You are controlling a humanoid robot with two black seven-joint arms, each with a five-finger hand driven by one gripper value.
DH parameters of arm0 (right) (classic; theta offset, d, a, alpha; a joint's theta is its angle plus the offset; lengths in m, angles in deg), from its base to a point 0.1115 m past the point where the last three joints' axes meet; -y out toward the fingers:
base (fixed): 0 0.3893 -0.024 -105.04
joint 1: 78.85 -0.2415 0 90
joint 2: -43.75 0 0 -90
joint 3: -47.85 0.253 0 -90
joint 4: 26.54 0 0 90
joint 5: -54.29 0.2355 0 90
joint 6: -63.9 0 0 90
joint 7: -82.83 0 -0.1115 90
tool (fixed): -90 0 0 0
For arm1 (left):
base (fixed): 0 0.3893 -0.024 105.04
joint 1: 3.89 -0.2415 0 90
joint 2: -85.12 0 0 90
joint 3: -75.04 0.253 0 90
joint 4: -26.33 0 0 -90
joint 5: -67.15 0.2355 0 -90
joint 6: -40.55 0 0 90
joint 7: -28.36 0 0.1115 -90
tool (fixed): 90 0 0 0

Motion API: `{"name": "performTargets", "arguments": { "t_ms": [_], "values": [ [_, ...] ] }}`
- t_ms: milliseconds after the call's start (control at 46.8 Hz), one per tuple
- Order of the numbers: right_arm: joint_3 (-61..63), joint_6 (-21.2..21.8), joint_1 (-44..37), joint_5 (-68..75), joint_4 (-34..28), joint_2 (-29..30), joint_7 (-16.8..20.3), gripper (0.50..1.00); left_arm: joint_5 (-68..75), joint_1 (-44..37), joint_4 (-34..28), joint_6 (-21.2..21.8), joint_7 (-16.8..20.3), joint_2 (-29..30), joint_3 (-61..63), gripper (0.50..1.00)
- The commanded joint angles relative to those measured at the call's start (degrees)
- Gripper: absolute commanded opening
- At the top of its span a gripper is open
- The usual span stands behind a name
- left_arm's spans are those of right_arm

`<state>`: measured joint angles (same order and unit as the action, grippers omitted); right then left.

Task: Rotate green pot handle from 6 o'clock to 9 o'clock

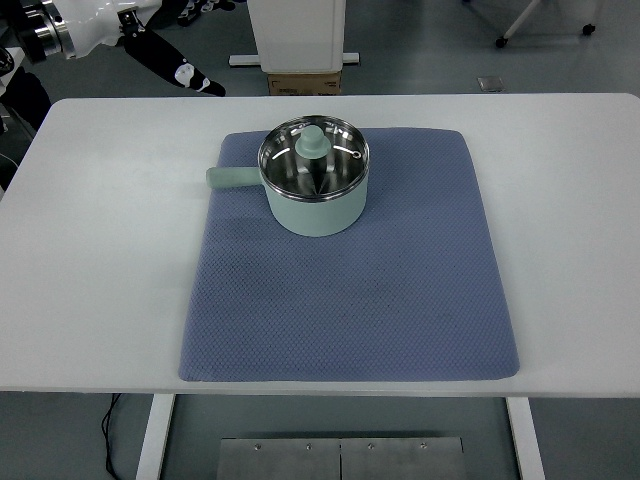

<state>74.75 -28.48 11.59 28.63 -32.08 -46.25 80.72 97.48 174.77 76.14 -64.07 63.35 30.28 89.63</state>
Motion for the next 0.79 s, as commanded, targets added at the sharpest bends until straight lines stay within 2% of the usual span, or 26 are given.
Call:
{"name": "performTargets", "arguments": {
  "t_ms": [0, 150, 321, 492, 769],
  "values": [
    [0.0, 0.0, 0.0, 0.0, 0.0, 0.0, 0.0, 1.000, -8.0, -1.7, -2.3, 0.6, 0.0, -0.3, -0.1, 1.000],
    [0.0, 0.0, 0.0, 0.0, 0.0, 0.0, 0.0, 1.000, -19.2, -3.9, -5.3, 1.2, 0.0, -2.2, -0.1, 1.000],
    [0.0, 0.0, 0.0, 0.0, 0.0, 0.0, 0.0, 1.000, -27.2, -7.2, -6.9, 6.5, 0.0, -3.3, -1.9, 1.000],
    [0.0, 0.0, 0.0, 0.0, 0.0, 0.0, 0.0, 1.000, -35.4, -9.9, -6.9, 8.7, 0.0, -3.5, -2.7, 1.000],
    [0.0, 0.0, 0.0, 0.0, 0.0, 0.0, 0.0, 1.000, -48.8, -15.5, -10.2, 14.4, 0.0, -7.8, -5.1, 1.000]
  ]
}}
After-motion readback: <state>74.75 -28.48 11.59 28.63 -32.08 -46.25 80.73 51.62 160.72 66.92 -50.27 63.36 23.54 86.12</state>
